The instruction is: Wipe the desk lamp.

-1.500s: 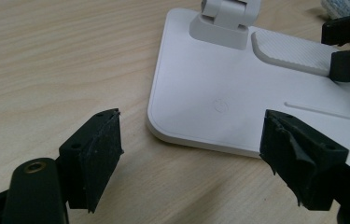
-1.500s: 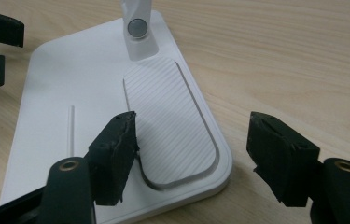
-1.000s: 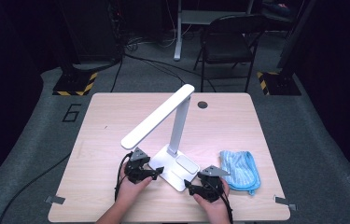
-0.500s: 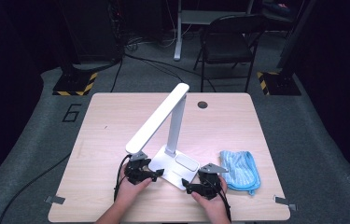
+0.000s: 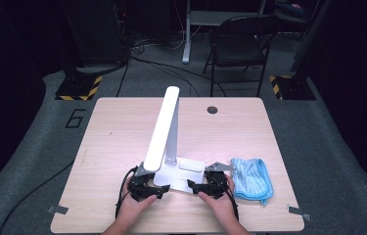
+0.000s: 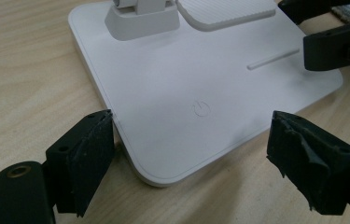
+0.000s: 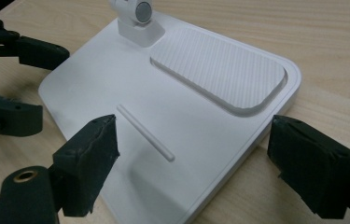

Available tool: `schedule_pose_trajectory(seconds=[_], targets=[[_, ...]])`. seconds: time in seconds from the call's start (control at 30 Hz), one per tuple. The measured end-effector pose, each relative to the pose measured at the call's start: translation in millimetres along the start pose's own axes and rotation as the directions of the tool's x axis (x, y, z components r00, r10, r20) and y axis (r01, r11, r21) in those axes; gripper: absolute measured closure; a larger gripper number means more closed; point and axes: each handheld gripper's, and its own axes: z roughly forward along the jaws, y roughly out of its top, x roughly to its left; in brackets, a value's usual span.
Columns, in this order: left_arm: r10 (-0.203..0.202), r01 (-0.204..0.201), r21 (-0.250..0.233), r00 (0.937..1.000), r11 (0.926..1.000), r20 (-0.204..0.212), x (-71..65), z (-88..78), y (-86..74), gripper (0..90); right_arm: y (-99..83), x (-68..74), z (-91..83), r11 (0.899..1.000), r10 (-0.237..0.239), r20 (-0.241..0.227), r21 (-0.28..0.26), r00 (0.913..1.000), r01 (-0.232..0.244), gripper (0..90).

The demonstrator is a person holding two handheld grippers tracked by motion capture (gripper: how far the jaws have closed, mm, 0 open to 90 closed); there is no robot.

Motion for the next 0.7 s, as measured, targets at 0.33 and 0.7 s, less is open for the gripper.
schedule_pose_trajectory(seconds=[0.33, 0.7], targets=[[0.007, -0.007, 0.017, 1.0, 0.9998, 0.002, -5.6, -1.5, -2.7, 16.2, -10.3, 15.0, -13.1, 0.99, -0.137, 0.051, 0.028, 0.9893, 0.136, 19.5], [0.044, -0.043, 0.012, 0.9971, 0.999, -0.061, -8.6, 3.0, -0.9, 20.5, -16.8, 18.8, -11.8, 0.976, -0.216, 0.099, 0.052, 0.9712, 0.212, 26.8]])
